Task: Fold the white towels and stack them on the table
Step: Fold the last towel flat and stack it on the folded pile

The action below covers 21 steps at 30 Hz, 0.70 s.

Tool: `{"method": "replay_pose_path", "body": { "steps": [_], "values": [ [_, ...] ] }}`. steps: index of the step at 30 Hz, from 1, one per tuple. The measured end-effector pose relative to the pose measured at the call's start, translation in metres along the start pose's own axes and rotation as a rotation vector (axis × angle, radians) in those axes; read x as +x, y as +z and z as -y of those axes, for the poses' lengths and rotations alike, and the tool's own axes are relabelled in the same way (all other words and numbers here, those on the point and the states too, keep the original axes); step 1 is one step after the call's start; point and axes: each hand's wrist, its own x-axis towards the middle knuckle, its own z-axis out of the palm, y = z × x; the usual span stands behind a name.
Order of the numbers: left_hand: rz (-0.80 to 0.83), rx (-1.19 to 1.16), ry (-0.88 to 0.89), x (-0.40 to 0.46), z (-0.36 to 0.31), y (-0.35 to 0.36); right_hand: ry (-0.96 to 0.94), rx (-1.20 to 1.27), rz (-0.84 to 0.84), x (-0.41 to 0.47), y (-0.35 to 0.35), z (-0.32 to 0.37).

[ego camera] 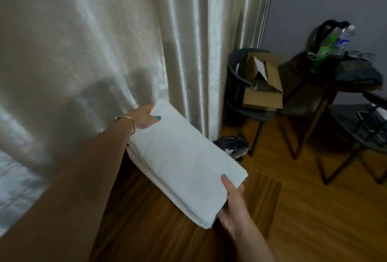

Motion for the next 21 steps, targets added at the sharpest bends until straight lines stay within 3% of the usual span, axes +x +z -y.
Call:
{"method": "replay_pose_path", "body": {
  "steps": [4, 11, 14, 17, 19, 21],
  "values": [
    [0.082, 0.091, -0.081, 0.022, 0.021, 0.030, -0.015, -0.058, 0.036, 0.008, -0.007, -0.001],
    [0.207, 0.171, -0.219, 0.036, 0.035, 0.009, 0.045, -0.076, 0.037, 0.009, -0.009, -0.005],
    [0.198, 0.221, -0.245, 0.031, 0.030, 0.013, -0.070, -0.341, -0.051, 0.009, -0.001, 0.001],
    [-0.062, 0.286, -0.221, 0.011, 0.010, 0.026, -0.357, -0.813, -0.344, 0.001, 0.013, 0.003],
    [-0.337, 0.523, -0.088, -0.006, -0.005, 0.035, -0.689, -1.256, -0.531, -0.002, 0.015, 0.000],
    [-0.590, 0.638, 0.125, -0.021, -0.017, 0.051, -0.902, -1.552, -0.445, -0.004, 0.022, 0.003]
  ]
}}
